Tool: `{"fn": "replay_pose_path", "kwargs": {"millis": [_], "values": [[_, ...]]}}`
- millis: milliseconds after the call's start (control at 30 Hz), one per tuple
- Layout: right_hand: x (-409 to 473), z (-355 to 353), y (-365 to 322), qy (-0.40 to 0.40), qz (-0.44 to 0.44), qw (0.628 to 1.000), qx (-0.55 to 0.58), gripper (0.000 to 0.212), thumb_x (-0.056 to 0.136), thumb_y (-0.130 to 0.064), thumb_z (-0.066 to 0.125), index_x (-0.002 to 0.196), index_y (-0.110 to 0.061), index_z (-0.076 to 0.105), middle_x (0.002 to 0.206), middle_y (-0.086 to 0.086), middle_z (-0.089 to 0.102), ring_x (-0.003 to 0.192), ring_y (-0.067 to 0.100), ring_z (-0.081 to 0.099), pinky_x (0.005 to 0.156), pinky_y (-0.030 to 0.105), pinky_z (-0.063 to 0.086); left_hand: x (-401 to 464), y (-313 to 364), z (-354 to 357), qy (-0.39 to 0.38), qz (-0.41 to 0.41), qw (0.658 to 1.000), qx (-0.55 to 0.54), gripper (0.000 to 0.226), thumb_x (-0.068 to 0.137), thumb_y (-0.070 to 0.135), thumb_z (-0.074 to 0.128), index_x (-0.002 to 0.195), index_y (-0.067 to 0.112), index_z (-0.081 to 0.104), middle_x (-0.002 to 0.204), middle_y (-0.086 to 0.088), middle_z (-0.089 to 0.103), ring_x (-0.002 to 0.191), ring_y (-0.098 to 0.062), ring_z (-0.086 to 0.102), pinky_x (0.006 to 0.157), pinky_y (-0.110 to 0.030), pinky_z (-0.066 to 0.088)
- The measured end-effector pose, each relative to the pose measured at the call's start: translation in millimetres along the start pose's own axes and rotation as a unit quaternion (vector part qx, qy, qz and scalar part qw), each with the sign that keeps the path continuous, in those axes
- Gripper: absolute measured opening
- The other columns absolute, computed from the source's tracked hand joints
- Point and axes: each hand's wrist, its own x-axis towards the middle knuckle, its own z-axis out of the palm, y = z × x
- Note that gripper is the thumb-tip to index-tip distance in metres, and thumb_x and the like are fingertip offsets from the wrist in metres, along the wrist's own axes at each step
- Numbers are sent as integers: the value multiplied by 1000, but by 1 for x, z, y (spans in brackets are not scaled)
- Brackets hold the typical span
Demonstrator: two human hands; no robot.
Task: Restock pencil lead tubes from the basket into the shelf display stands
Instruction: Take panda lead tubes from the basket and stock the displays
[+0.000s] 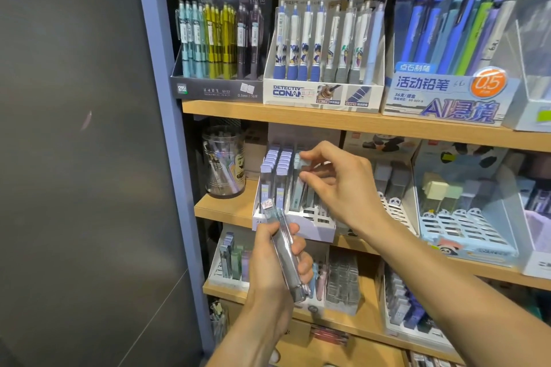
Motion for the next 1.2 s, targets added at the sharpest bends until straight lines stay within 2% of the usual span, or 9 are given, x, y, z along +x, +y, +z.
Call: {"fn": "replay_pose_path", "kwargs": {"millis": [133,233,500,633,767,1000,1067,1133,1200], "values": [[-3,13,7,-18,-36,998,-51,22,88,-10,79,107,-13,70,100,-6,69,87,4,68,76,12,56,2,-1,2,-5,13,1000,7,27,103,33,51,107,8,59,65,-2,47,46,-16,38,44,-26,29],[-2,11,10,-21,-73,991,-108,28,86,-9,79,113,-12,73,97,-3,65,82,4,60,75,2,42,3,-2,2,-21,28,999,6,36,93,38,63,111,6,60,68,-2,50,50,-16,43,43,-26,32],[-5,4,-1,-61,-95,977,-182,43,90,-6,74,132,-10,67,100,3,55,78,22,60,70,38,54,0,-8,7,-26,54,997,57,41,88,40,72,111,9,56,69,1,52,50,-12,42,40,-23,33],[-5,2,-5,-69,-79,979,-174,45,90,-4,73,133,-11,67,96,1,54,82,24,61,73,35,51,-4,-8,9,-13,60,994,85,33,93,41,69,98,11,56,67,0,50,47,-11,40,38,-23,28],[-1,3,-6,-67,-59,979,-183,44,92,-6,70,135,-12,65,95,-4,49,89,25,62,78,32,47,-6,-7,5,-4,67,987,146,43,94,50,64,87,9,56,57,-6,47,43,-15,38,39,-25,26],[-8,9,-11,-85,-67,961,-253,46,96,-3,62,141,-10,58,101,3,60,89,30,65,74,41,54,-8,-3,4,12,70,987,143,45,93,49,65,91,5,56,58,-8,46,42,-14,38,37,-23,27],[-17,3,-12,-45,-30,980,-191,47,97,-7,63,143,-16,56,99,-4,63,84,16,65,74,30,54,-7,-3,4,15,70,987,145,45,91,50,67,91,5,57,59,-7,48,42,-14,39,37,-24,28],[-34,-7,-18,2,91,995,-45,34,99,-16,65,132,-23,62,94,-12,70,77,6,67,66,19,53,-6,-2,4,5,60,989,138,44,90,50,67,90,7,59,62,-5,52,41,-13,39,37,-23,28],[-53,-15,-24,-24,231,958,169,27,97,-17,67,123,-25,66,92,-3,76,74,9,70,61,23,54,-7,-3,5,-29,34,992,120,42,92,50,65,90,8,63,64,-3,54,41,-13,39,36,-22,27]]}}
